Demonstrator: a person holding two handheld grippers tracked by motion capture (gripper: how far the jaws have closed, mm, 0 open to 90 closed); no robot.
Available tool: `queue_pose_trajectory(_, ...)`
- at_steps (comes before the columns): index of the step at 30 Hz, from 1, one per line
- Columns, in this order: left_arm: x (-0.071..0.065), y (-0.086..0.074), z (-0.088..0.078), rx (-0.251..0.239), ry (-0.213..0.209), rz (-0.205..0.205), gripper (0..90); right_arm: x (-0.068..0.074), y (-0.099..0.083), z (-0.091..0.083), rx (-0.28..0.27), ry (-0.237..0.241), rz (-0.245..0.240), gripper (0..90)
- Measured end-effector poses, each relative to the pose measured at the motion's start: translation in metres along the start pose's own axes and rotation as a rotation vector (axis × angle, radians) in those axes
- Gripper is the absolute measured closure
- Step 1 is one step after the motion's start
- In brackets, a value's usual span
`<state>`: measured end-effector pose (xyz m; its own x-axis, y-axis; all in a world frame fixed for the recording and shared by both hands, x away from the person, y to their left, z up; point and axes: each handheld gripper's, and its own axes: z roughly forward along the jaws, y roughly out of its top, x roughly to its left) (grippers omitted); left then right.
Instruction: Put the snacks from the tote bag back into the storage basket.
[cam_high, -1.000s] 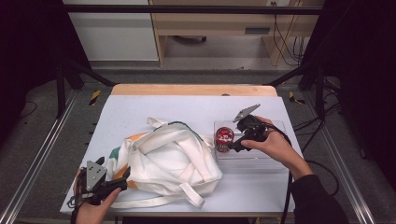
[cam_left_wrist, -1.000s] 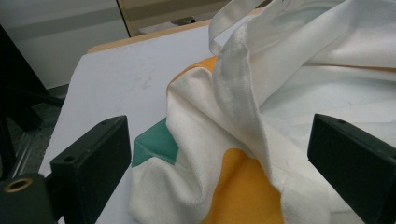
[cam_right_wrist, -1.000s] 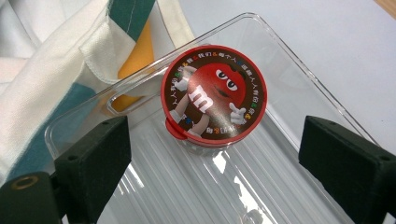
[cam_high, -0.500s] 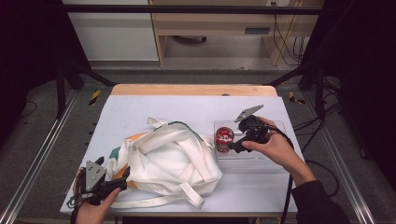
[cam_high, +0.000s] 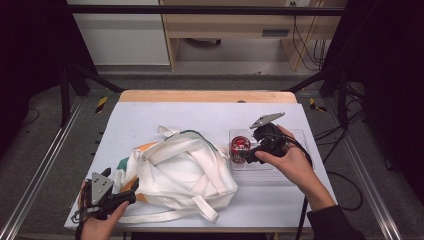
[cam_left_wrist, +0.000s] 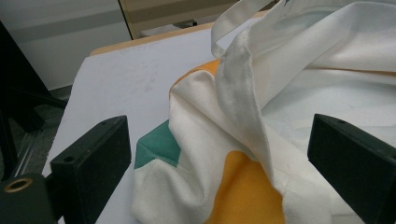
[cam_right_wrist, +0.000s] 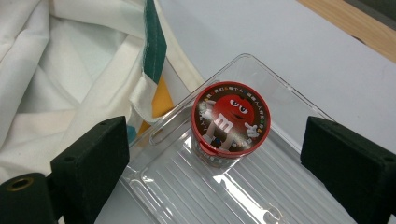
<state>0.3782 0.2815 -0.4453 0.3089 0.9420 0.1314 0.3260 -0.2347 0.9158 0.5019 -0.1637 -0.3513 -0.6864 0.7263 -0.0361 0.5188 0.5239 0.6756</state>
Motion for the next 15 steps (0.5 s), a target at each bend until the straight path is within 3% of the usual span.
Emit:
queue_pose_trajectory(4, 0.000, 0.000, 0.000, -0.001, 0.001, 0.001, 6.1, 0.008, 0.002, -0.007, -0.026, -0.034, 0.071, 9.2)
queue_pose_trajectory(6, 0.000, 0.000, 0.000, 0.000, 0.006, 0.000, 6.1, 0.014, 0.003, -0.009, -0.034, -0.059, 0.082, 9.4)
queue_pose_trajectory(11, 0.003, 0.000, -0.001, -0.003, 0.010, -0.011, 6.2, 0.027, 0.005, -0.019, -0.128, -0.113, 0.157, 10.8)
queue_pose_trajectory(15, 0.004, 0.000, -0.002, -0.012, 0.010, -0.019, 6.2, 0.034, 0.001, -0.019, -0.160, -0.105, 0.210, 10.8)
